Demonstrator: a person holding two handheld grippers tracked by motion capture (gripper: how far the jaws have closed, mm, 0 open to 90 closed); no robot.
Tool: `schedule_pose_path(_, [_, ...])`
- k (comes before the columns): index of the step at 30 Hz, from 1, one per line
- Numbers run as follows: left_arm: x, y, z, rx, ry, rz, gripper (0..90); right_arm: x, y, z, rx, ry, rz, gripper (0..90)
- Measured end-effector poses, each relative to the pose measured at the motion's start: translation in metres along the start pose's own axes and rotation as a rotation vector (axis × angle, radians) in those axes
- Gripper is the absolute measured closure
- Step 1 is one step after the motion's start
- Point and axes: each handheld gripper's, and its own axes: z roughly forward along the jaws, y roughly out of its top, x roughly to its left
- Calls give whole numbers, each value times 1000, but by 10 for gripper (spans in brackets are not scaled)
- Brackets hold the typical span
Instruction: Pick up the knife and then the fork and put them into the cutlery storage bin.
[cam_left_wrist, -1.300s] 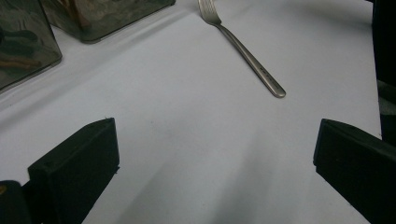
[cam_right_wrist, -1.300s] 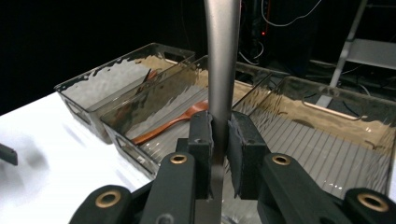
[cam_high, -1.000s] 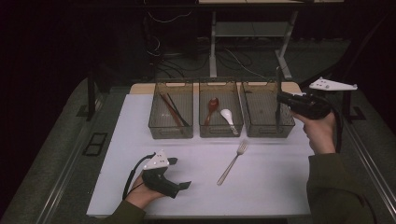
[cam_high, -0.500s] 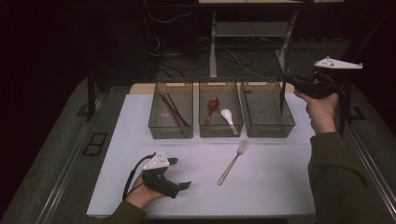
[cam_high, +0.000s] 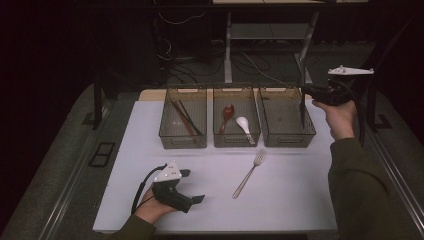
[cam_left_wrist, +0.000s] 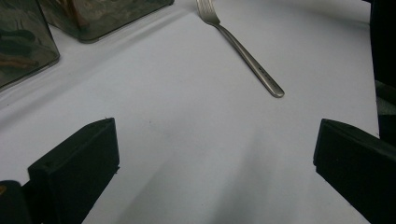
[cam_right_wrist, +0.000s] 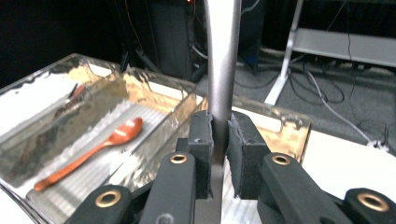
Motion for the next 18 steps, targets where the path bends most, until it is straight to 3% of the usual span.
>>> schedule_pose_path(10, [0, 0, 0, 2, 0, 1, 0, -8, -20, 14, 102, -4, 25, 797])
schedule_pose_path(18, [0, -1, 1, 4, 1, -1, 0, -9, -32, 25, 176, -21, 8, 796])
